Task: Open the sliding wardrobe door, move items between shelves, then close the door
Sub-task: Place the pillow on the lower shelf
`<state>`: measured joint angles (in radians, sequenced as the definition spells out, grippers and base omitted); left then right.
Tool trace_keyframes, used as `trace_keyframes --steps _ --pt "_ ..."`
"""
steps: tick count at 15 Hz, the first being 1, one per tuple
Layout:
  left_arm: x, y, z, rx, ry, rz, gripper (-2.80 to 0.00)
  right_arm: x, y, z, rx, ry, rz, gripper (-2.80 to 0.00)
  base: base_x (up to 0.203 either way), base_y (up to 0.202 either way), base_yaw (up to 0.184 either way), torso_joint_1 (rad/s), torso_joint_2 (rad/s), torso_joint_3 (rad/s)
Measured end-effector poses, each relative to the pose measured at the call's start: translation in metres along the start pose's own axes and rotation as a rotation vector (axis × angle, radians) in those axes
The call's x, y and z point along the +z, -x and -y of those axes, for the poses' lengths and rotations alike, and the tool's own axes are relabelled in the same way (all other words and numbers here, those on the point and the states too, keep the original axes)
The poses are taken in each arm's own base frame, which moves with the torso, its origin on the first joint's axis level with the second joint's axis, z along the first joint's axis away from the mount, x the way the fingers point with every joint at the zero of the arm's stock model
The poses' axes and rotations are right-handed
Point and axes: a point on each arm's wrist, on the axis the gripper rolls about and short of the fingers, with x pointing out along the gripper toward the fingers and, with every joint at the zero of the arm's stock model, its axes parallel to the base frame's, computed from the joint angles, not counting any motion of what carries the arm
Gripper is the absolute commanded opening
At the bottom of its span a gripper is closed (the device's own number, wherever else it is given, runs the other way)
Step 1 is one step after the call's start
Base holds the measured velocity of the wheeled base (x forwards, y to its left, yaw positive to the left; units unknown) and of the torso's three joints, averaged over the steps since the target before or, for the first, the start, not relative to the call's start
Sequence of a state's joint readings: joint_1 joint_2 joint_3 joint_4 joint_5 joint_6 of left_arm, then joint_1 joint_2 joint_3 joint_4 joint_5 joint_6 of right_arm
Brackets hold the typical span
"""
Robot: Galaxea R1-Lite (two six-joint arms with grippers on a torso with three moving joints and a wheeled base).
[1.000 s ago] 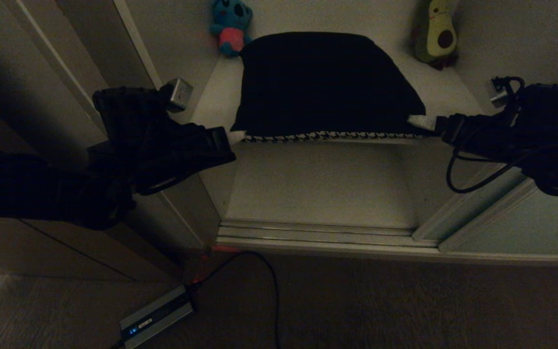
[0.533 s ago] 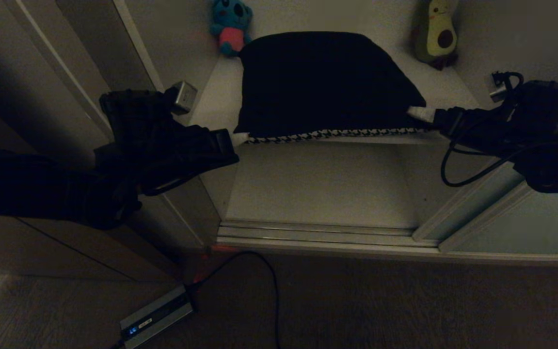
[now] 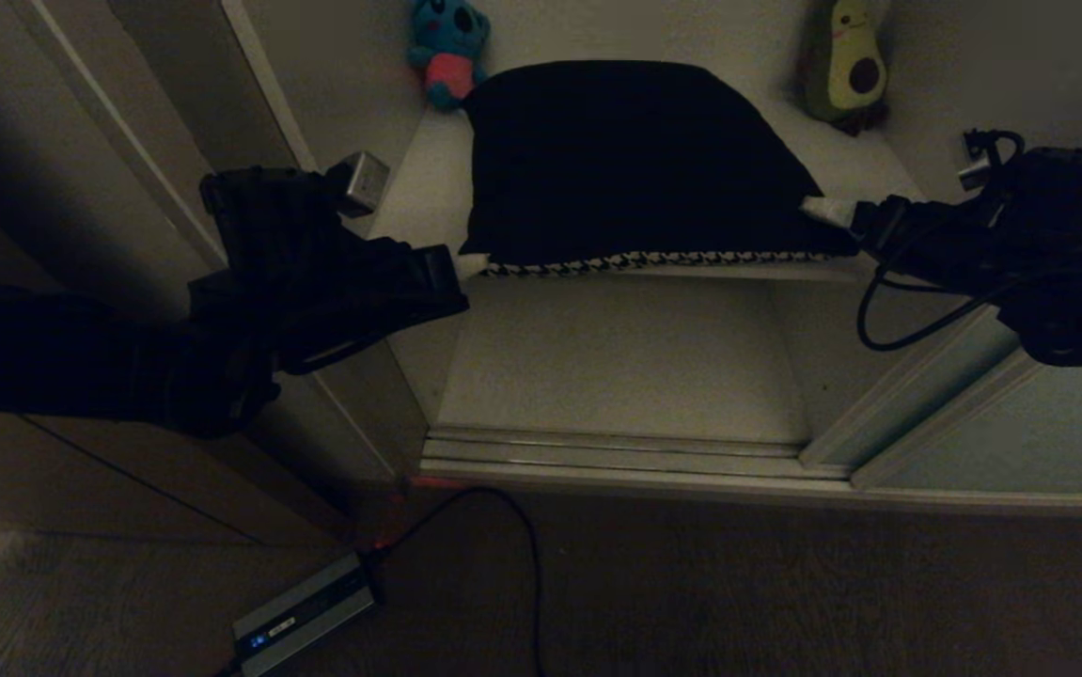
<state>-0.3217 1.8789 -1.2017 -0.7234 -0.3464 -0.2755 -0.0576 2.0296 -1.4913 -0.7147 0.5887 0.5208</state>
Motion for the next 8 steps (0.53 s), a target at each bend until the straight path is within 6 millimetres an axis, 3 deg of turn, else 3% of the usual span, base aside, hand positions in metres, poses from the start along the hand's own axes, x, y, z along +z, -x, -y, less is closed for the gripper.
trace_keyframes --steps 8 --pt "0.0016 -0.0043 -0.0011 0.003 0.003 -0.002 -2.8 0.0017 0.0024 -0.0038 0.009 -0.073 -0.008 -2.8 0.0 0.0 0.0 0.0 0.0 0.0"
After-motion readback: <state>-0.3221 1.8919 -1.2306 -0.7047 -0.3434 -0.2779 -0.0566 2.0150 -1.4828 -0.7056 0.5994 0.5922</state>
